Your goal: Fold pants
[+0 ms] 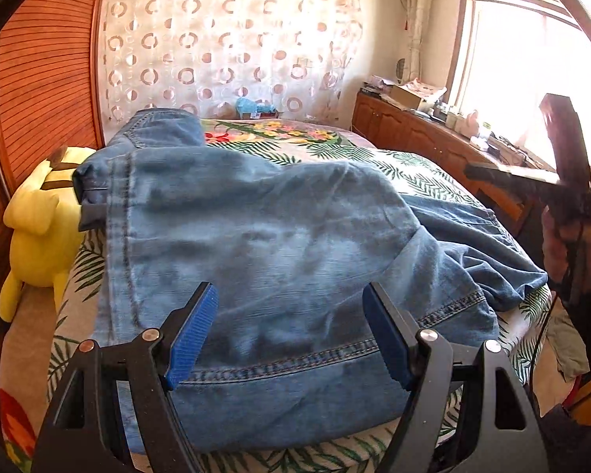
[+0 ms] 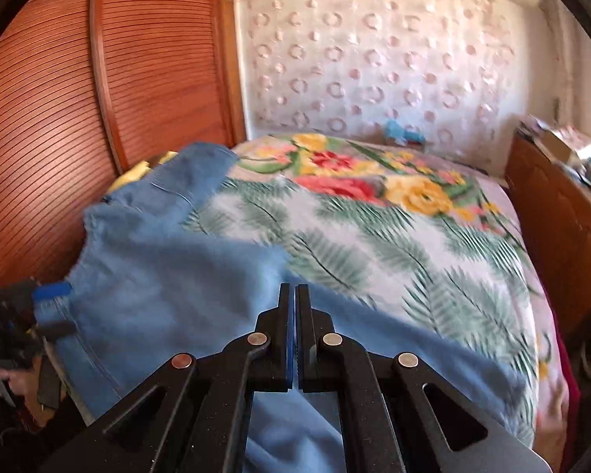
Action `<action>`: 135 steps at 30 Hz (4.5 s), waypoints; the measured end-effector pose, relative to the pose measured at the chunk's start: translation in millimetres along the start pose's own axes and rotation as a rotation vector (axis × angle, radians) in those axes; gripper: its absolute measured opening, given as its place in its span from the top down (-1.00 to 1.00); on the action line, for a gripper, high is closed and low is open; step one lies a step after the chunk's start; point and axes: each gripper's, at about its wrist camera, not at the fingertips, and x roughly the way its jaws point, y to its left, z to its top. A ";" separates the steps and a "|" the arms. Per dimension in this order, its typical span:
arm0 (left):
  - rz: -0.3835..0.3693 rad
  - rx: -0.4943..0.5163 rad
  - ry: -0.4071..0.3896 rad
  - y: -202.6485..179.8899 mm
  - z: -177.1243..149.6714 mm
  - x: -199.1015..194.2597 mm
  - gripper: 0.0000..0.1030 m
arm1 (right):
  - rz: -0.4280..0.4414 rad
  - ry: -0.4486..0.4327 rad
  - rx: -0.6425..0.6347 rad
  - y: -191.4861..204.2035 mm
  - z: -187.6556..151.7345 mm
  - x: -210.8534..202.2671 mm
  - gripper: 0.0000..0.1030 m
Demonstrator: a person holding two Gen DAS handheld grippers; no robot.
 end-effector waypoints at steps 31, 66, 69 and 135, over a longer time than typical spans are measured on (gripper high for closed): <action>-0.047 0.088 0.092 -50.5 -5.7 33.5 -0.50 | -0.265 0.168 0.286 -130.1 -153.3 -87.2 0.12; -0.004 0.003 -0.071 -14.1 12.4 -29.6 -0.50 | 0.106 -0.164 0.013 -25.9 15.8 -102.3 0.88; 0.015 -0.009 -0.094 -4.1 11.7 -41.1 -0.50 | 0.191 -0.182 -0.059 13.0 41.4 -90.9 0.88; -0.049 -0.006 0.057 -1.7 -35.7 8.3 0.40 | 0.173 0.090 -0.284 140.8 69.0 50.3 1.00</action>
